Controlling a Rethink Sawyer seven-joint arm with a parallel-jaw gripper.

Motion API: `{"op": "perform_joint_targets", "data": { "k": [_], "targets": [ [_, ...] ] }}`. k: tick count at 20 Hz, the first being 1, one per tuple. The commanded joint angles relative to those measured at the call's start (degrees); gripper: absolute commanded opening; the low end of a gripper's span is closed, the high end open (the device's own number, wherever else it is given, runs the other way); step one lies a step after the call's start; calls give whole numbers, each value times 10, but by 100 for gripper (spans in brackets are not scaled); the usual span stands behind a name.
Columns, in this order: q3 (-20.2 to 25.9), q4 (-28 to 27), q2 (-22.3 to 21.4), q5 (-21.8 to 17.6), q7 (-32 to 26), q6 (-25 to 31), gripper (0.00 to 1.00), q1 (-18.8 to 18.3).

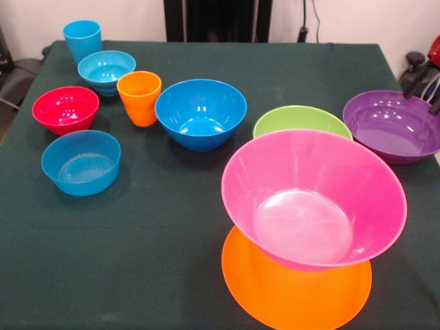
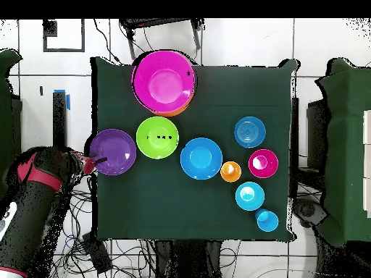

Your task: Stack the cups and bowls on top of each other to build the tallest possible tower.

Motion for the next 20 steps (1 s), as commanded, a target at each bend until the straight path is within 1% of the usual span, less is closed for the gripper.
{"op": "perform_joint_targets", "data": {
  "k": [1, 7, 12, 13, 14, 20],
  "targets": [
    [40, -37, 14, 30, 140, 56, 100, -1],
    [25, -77, 43, 50, 169, 77, 100, 8],
    [18, -95, 59, 65, 178, 79, 100, 13],
    [15, -111, 68, 68, 182, 87, 100, 11],
    [15, -115, 72, 71, 183, 88, 100, 12],
    [13, -125, 96, 80, 195, 67, 100, 15]
  ]
}}
